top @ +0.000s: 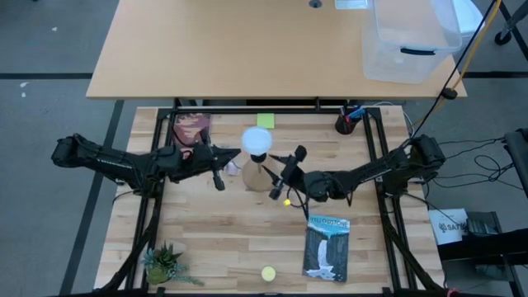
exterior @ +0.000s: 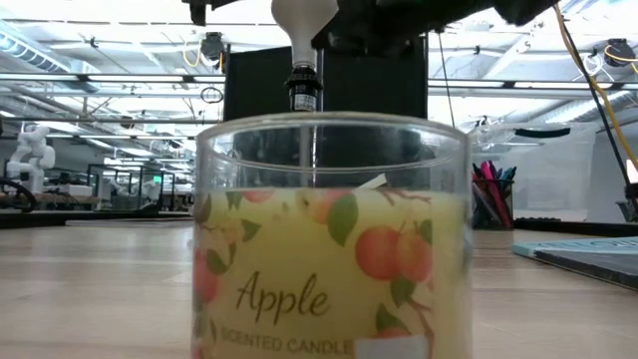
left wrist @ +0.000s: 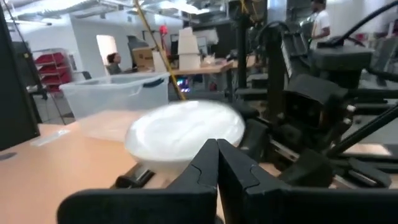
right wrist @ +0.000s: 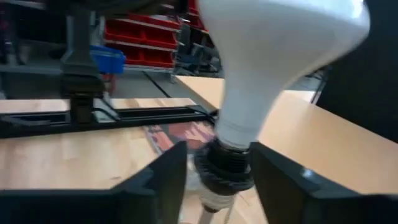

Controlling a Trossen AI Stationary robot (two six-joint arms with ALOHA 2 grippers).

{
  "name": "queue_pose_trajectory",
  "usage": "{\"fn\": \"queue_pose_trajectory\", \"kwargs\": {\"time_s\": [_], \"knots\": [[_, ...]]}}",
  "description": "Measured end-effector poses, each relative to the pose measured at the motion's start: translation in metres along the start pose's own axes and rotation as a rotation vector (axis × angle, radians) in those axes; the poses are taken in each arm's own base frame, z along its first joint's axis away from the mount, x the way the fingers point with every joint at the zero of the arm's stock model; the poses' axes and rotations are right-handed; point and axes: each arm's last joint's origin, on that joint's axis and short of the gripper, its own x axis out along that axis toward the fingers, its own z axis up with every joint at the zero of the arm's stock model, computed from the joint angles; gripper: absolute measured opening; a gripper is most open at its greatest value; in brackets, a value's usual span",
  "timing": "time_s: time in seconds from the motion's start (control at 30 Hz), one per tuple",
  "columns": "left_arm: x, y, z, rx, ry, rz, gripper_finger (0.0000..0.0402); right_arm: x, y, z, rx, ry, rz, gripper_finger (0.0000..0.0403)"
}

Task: Screw lightbulb
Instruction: Remove the lightbulb from the lamp

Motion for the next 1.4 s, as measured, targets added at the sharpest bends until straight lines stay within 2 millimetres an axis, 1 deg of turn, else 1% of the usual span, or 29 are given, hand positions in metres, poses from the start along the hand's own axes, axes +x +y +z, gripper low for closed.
{"fn": "queue_pose_trajectory", "kwargs": {"time_s": [0.13,0.23,0.33,0.47,0.57,0.77,0.87,0.97,1.13,1.27,1.4], "knots": [[0.000,0.002,-0.005,-0.003,0.057,0.069,0.0000,0.015,-0.005,-0.006,0.045,-0.030,-0.009,0.0219],[0.000,0.002,-0.007,-0.009,0.076,0.085,0.0000,0.023,-0.009,-0.011,0.073,-0.042,-0.002,0.0239],[0.000,0.002,-0.007,-0.008,0.075,0.087,0.0000,0.027,-0.012,-0.011,0.078,-0.050,-0.001,0.0243],[0.001,0.006,-0.008,0.002,0.079,0.112,0.0000,0.030,-0.017,-0.006,0.082,-0.088,0.012,0.0239],[-0.001,0.008,-0.016,-0.010,0.070,0.118,0.0000,0.029,-0.016,-0.008,0.060,-0.076,0.014,0.0236],[-0.007,0.011,-0.038,-0.052,0.004,0.096,0.0000,0.020,-0.004,-0.013,0.025,-0.018,0.032,0.0235],[-0.010,0.010,-0.047,-0.076,-0.005,0.067,0.0000,0.013,0.003,-0.013,0.010,-0.012,0.000,0.0235],[-0.012,0.008,-0.048,-0.090,-0.005,0.039,0.0000,0.004,0.009,-0.010,-0.020,-0.006,-0.046,0.0235],[-0.013,0.002,-0.045,-0.098,-0.036,-0.020,0.0000,-0.004,0.013,-0.004,0.024,-0.038,-0.057,0.0235],[-0.016,-0.004,-0.041,-0.110,-0.072,-0.096,0.0000,-0.012,0.017,0.007,0.103,-0.115,-0.041,0.0235],[-0.019,-0.012,-0.040,-0.119,-0.075,-0.143,0.0000,-0.021,0.021,0.016,0.084,-0.171,-0.058,0.0235]]}}
